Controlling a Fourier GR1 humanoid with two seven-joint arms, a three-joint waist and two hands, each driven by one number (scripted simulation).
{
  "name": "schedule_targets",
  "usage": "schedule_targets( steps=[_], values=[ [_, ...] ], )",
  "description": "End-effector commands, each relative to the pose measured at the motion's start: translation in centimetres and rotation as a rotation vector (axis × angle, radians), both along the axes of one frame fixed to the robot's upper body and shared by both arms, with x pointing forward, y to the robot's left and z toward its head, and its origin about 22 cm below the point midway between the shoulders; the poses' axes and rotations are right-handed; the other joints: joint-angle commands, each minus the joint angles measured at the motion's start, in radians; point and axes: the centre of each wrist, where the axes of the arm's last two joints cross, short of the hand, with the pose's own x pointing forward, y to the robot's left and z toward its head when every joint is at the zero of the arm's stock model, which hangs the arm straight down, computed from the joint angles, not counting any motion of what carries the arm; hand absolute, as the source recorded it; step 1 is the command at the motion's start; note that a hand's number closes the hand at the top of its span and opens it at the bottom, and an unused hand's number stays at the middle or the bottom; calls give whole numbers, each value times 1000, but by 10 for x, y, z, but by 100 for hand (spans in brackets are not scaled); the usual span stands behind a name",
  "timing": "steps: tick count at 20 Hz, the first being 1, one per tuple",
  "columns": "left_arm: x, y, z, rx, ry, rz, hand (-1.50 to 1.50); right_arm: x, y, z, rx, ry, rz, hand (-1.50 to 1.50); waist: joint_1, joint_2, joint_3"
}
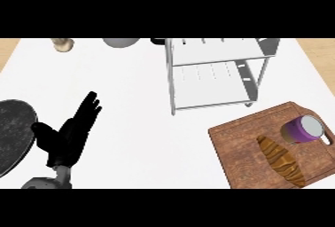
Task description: Pick the can from the cutting board and place it in the tiered basket
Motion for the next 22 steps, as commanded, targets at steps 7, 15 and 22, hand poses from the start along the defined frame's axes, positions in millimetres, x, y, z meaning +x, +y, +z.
schedule_targets(
  steps=[7, 15, 22],
  values=[
    [26, 0, 6, -5, 17, -110, 0, -81, 38, 7, -311, 331, -148, -150, 62, 11, -7],
    [33, -11, 8, 1, 8, -118, 0, -125, 53, 36, -387, 693, -371, -150, 88, 30, -13],
    [39, -16, 14, 11, -9, -185, 0, -85, 102, 69, -295, 799, -373, -150, 139, 32, -9]
  ],
)
